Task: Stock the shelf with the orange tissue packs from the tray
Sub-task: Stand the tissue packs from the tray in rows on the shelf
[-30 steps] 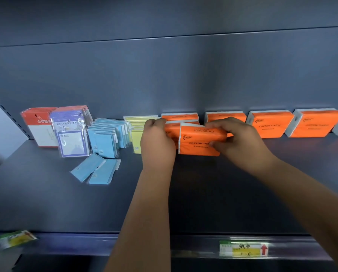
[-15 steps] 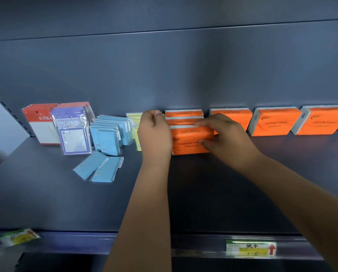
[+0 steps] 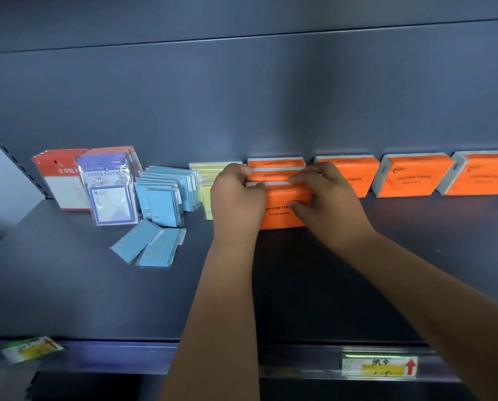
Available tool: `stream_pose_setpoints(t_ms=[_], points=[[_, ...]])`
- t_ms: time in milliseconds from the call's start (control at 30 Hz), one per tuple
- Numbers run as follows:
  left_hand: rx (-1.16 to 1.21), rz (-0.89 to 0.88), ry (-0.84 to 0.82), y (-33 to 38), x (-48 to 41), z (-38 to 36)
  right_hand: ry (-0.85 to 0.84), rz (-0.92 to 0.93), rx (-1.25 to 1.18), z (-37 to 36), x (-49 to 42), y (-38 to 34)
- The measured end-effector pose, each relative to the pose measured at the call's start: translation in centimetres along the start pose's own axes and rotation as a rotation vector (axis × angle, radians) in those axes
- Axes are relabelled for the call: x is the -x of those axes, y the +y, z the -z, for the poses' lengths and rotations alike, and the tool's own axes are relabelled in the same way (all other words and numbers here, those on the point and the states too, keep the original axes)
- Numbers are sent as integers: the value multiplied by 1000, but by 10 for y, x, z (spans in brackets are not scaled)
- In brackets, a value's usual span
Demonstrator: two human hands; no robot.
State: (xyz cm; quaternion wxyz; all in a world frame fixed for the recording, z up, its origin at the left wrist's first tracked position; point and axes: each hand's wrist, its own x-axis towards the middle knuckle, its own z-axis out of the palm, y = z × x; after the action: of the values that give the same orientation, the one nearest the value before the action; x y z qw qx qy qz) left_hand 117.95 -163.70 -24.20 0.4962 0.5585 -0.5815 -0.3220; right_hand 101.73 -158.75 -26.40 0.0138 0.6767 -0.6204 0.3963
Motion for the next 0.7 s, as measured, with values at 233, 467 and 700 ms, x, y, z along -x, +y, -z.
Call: stream_pose_setpoints(t_ms=[233, 467, 700], points=[[-39, -71, 14, -3, 2, 0, 21, -11, 8, -1, 9, -6], [-57, -78, 18, -2, 4, 0, 59, -33, 31, -6, 15, -7], [-167, -105, 35, 0, 5, -3, -1, -54, 131, -1, 15, -12]])
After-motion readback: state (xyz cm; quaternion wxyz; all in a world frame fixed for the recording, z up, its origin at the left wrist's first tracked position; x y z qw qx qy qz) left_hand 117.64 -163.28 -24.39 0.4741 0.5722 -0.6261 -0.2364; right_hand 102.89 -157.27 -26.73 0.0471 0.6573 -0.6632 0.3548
